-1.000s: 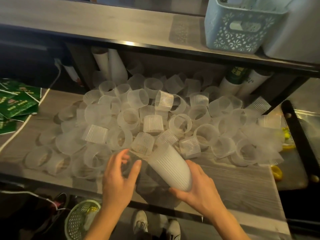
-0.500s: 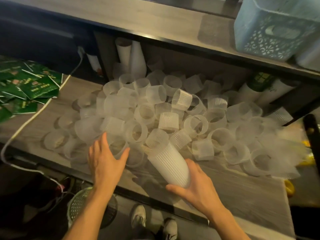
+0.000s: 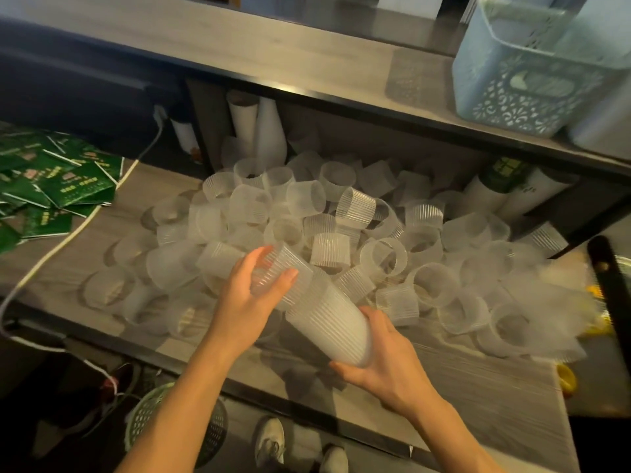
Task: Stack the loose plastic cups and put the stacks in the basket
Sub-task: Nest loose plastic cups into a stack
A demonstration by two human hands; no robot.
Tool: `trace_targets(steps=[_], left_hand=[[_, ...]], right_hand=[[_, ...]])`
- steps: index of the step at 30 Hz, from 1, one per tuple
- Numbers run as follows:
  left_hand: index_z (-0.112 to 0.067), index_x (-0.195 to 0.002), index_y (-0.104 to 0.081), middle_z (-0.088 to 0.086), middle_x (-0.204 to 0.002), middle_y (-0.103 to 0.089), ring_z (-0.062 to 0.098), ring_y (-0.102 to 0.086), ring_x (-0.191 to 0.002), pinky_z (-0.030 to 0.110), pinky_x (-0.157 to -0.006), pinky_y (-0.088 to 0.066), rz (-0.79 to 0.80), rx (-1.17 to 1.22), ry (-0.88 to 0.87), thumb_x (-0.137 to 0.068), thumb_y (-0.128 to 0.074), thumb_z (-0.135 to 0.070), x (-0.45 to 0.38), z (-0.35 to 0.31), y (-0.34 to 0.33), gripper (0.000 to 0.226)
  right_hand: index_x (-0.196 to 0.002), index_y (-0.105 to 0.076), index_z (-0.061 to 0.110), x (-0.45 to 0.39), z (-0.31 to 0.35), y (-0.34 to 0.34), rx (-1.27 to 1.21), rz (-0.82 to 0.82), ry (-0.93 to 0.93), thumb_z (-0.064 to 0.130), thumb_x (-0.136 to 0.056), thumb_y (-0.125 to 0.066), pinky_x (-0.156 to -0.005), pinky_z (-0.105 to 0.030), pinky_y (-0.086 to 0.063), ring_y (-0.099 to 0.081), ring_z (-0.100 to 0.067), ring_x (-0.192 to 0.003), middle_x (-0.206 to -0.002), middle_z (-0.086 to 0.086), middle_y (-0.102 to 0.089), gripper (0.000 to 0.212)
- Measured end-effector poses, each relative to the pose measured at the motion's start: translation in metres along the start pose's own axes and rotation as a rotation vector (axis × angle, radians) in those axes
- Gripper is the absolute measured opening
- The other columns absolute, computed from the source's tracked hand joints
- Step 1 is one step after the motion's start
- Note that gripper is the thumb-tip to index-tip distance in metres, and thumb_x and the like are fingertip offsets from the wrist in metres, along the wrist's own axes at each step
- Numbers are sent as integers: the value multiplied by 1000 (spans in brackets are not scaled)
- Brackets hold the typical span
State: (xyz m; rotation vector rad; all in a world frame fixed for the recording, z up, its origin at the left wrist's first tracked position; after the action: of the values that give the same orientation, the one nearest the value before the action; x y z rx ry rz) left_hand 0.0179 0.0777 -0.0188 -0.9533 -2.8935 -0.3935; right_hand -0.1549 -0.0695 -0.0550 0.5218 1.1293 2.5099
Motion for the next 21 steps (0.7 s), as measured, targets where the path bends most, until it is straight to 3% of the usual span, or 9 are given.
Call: trace_targets(steps=[3, 7, 10, 13, 17, 21], left_hand=[[-54, -129, -38, -31, -130, -45, -12, -46, -118, 17, -95, -39, 127, 0, -2, -64, -66, -72, 4, -1, -23, 74], [-52, -131, -36, -28, -130, -48, -8, -48, -118, 21, -95, -41, 135, -111, -37, -66, -64, -71, 5, -2, -20, 73], [-52, -130, -36, -31, -123, -46, -15, -47, -112, 15, -88, -40, 174, -223, -70, -70, -58, -69, 9, -6, -15, 66], [-47, -144, -30, -27, -131, -40, -16, -40, -117, 16, -96, -38, 290, -322, -76, -78, -49, -76, 19, -7, -22, 75], [-44, -153, -8, -47, -133, -20, -27, -24, -123, 5, -98, -26, 426, -223, -37, -73, -39, -85, 37, -3, -42, 95], [-42, -153, -10, -53, -129, -14, -34, -18, -119, 2, -97, -27, 398, -179, -4, -75, -40, -86, 38, 2, -46, 95]], right_hand=[[-135, -32, 35, -2, 4, 4, -45, -16, 19, 64, -66, -74, -87, -29, -46, -49, -5, -104, -121, 16, -45, 86], [-136, -34, 34, 2, 3, 6, -30, -14, 35, 71, -63, -68, -90, -32, -48, -52, -6, -108, -125, 16, -46, 89], [-138, -33, 35, 6, 2, 2, -41, 0, 37, 71, -62, -68, -90, -31, -48, -52, -5, -109, -125, 18, -45, 91], [-138, -33, 36, 8, 8, -4, -37, 8, 51, 69, -61, -69, -88, -30, -49, -52, -4, -106, -121, 19, -44, 91], [-133, -37, 38, 9, 11, -4, -47, -36, 35, 77, -58, -69, -84, -29, -50, -52, -2, -102, -119, 20, -46, 90], [-123, -42, 40, 11, 6, -6, -30, -57, 11, 74, -58, -73, -82, -28, -50, -56, -2, -99, -115, 22, -50, 80]])
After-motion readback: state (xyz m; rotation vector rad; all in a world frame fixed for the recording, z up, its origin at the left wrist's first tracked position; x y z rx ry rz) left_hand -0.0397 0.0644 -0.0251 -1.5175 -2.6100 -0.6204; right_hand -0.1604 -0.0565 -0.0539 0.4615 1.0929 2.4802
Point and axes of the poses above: each hand's wrist, its own x-axis away from the middle knuckle, its own y-axis out of the back of the hand, z = x × y, the point moved 7 cm from there along -x, towards the middle knuckle
